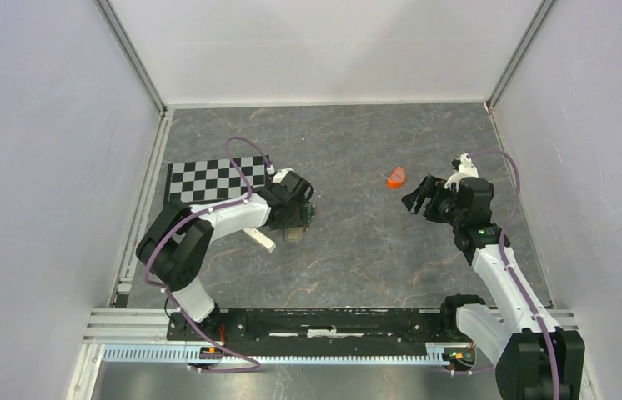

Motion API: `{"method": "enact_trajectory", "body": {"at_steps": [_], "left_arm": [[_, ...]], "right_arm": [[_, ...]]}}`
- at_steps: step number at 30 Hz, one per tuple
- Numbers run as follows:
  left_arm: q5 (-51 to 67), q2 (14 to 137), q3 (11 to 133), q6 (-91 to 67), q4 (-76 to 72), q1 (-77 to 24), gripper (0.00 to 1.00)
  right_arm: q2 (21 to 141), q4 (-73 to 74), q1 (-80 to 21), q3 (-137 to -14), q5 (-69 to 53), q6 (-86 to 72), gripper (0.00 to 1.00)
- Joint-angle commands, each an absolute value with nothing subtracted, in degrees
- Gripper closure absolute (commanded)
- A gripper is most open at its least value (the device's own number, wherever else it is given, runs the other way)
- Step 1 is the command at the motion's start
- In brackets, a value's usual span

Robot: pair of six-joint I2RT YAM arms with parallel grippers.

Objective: Load the batteries into the remote control

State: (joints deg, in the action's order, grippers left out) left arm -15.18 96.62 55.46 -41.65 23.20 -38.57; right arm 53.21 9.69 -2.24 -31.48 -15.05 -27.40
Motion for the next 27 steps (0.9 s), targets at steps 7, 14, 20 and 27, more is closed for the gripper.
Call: {"method": "enact_trajectory", "body": {"at_steps": [7,14,20,27], "left_arm": [[-25.1,101.8,58.3,-36.0,27.9,-40.2,0.25],[-24.8,102.9,59.2,-34.9,28.6,-40.6,0.56],[-23.7,96.7,58.9,-36.3,31.3,-40.5,0.63],[-10.2,83.3,59.4,-34.9,30.9,-40.5,0.64]], "right_arm": [[53.1,7.4,-2.2,-30.7,-17.0,-28.6,0.19],[53.7,7.5,-2.4,-30.1,-18.2,-27.4,0.19],[55.3,7.1,-7.1,-30.7,-22.0,-23.0,0.14],[54.9,-11.3,-22.2,-26.1,-24.8,-32.7,0.05]]}}
